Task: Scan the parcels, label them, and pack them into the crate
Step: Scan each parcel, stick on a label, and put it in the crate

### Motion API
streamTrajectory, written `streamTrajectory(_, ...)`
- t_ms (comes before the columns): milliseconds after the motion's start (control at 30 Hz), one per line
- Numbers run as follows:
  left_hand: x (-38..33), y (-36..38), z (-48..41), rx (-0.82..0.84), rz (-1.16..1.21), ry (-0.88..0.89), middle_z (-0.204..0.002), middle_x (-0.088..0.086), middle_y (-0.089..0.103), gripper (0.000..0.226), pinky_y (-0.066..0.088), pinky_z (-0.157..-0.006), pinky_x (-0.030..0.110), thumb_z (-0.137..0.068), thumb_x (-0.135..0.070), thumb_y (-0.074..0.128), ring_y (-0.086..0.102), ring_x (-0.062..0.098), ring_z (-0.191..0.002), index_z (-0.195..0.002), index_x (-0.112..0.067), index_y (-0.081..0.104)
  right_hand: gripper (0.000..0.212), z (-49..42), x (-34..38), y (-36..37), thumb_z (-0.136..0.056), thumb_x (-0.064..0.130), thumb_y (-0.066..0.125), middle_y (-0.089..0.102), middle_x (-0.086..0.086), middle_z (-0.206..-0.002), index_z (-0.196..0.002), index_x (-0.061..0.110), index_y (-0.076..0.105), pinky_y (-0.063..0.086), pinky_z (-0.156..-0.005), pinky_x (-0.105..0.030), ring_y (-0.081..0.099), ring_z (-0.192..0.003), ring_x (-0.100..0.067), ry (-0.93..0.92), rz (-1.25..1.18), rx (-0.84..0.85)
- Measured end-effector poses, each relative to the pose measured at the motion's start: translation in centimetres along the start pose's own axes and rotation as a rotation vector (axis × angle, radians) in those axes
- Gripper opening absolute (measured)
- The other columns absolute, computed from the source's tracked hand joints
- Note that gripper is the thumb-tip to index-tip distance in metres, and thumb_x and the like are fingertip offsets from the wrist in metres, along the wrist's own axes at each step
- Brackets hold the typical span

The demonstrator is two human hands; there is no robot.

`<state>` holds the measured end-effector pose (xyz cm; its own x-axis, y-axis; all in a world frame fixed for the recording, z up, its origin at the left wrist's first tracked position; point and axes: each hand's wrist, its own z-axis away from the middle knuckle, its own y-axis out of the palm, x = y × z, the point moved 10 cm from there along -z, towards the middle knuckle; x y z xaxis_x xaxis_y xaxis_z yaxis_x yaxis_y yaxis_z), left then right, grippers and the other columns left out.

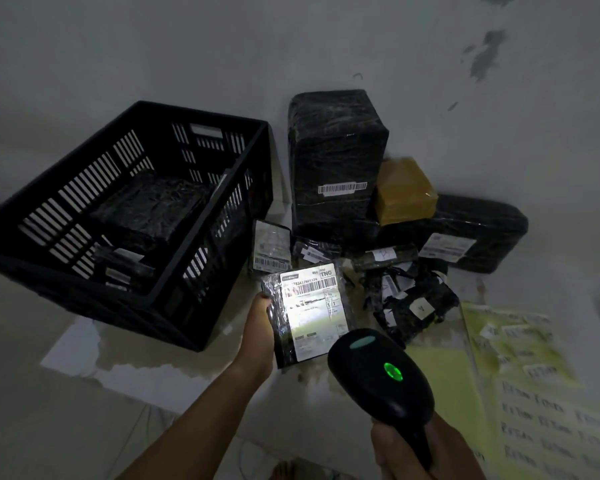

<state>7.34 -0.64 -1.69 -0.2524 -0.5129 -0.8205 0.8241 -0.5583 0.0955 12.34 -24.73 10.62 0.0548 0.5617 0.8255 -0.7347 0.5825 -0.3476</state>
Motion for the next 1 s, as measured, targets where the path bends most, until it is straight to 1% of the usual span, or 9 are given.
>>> streamTrajectory(100, -0.1, 0.0, 0.3, -0.007, -0.009, -0.012, -0.096, 0.012, 0.078, 0.049, 0.054, -0.075, 0.032, -0.104, -0.033, 0.031, 0.074, 0.025, -0.085, -0.108, -0.003, 0.070, 0.112, 0.3, 0.5, -0.3, -0.040, 0.095, 0.048, 0.054, 0.026, -0.098, -0.132, 0.033, 0.030, 0.030, -0.064, 0.000, 0.046, -0.088, -0.002, -0.002, -0.058, -0.104)
streamTrajectory(167, 0.0, -0.1, 0.4, -0.013, 0.005, -0.022, -0.103, 0.012, 0.078, 0.051, 0.055, -0.085, 0.037, -0.104, -0.033, 0.030, 0.075, 0.027, -0.093, -0.114, -0.003, 0.069, 0.083, 0.5, 0.3, -0.3, -0.059, 0.070, 0.064, 0.062, 0.014, -0.104, -0.131, 0.034, 0.042, 0.031, -0.065, 0.000, 0.055, -0.092, -0.007, -0.007, -0.027, -0.117)
streamTrajectory(233, 0.0, -0.2, 0.5, -0.024, 0.022, -0.028, -0.105, 0.010, 0.078, 0.050, 0.054, -0.093, 0.041, -0.104, -0.033, 0.030, 0.075, 0.027, -0.097, -0.118, -0.004, 0.069, 0.055, 0.5, -0.9, -0.4, -0.062, 0.051, 0.076, 0.074, 0.009, -0.092, -0.114, 0.035, 0.065, 0.043, -0.080, -0.018, 0.067, -0.097, -0.022, -0.002, -0.105, -0.128)
streamTrajectory(300, -0.1, -0.2, 0.5, -0.029, 0.029, -0.029, -0.105, 0.009, 0.078, 0.049, 0.054, -0.094, 0.042, -0.105, -0.032, 0.030, 0.075, 0.026, -0.097, -0.119, -0.004, 0.068, 0.048, 0.9, -0.6, -0.7, -0.062, 0.060, 0.074, 0.073, 0.019, -0.079, -0.106, 0.043, 0.064, 0.050, -0.077, -0.029, 0.070, -0.087, -0.022, -0.029, -0.120, -0.155)
streamTrajectory(400, -0.4, -0.2, 0.6, -0.026, 0.029, -0.015, -0.106, 0.011, 0.078, 0.050, 0.053, -0.097, 0.044, -0.105, -0.032, 0.029, 0.075, 0.026, -0.098, -0.119, -0.003, 0.068, 0.059, 1.3, -0.1, -0.4, -0.051, 0.070, 0.071, 0.069, 0.029, -0.079, -0.105, 0.049, 0.059, 0.048, -0.074, -0.027, 0.069, -0.080, -0.011, -0.038, -0.177, -0.113)
streamTrajectory(533, -0.5, 0.1, 1.0, -0.006, 0.026, -0.011, -0.109, 0.010, 0.077, 0.053, 0.052, -0.101, 0.047, -0.105, -0.035, 0.028, 0.074, 0.027, -0.102, -0.119, -0.007, 0.071, 0.104, 1.4, -0.2, -1.0, -0.018, 0.097, 0.061, 0.070, 0.028, -0.080, -0.111, 0.051, 0.056, 0.048, -0.074, -0.023, 0.068, -0.078, -0.009, -0.043, -0.122, -0.135)
streamTrajectory(633, -0.6, 0.2, 1.2, -0.002, 0.042, -0.008, -0.108, 0.010, 0.077, 0.052, 0.055, -0.090, 0.041, -0.106, -0.034, 0.028, 0.075, 0.024, -0.098, -0.114, -0.009, 0.072, 0.101, 1.4, -0.1, -1.2, -0.032, 0.086, 0.067, 0.069, 0.026, -0.072, -0.120, 0.037, 0.061, 0.043, -0.063, -0.010, 0.065, -0.068, -0.001, -0.041, -0.077, -0.130)
streamTrajectory(700, -0.6, 0.2, 1.3, 0.003, 0.063, -0.013, -0.107, 0.009, 0.078, 0.051, 0.053, -0.083, 0.037, -0.106, -0.035, 0.028, 0.075, 0.022, -0.096, -0.111, -0.011, 0.073, 0.115, 1.6, 0.1, -1.4, -0.027, 0.101, 0.052, 0.068, 0.016, -0.069, -0.119, 0.034, 0.063, 0.044, -0.066, -0.012, 0.064, -0.067, -0.002, -0.056, -0.052, -0.119)
streamTrajectory(1000, -2.2, 1.1, 2.4, 0.082, 0.098, 0.060, -0.114, 0.006, 0.076, 0.054, 0.053, -0.097, 0.046, -0.107, -0.042, 0.027, 0.073, 0.023, -0.107, -0.118, -0.018, 0.074, 0.109, 2.1, 0.4, -1.6, -0.034, 0.101, 0.051, 0.070, 0.015, -0.072, -0.115, 0.029, 0.066, 0.045, -0.065, -0.016, 0.065, -0.066, -0.003, -0.084, -0.026, -0.138)
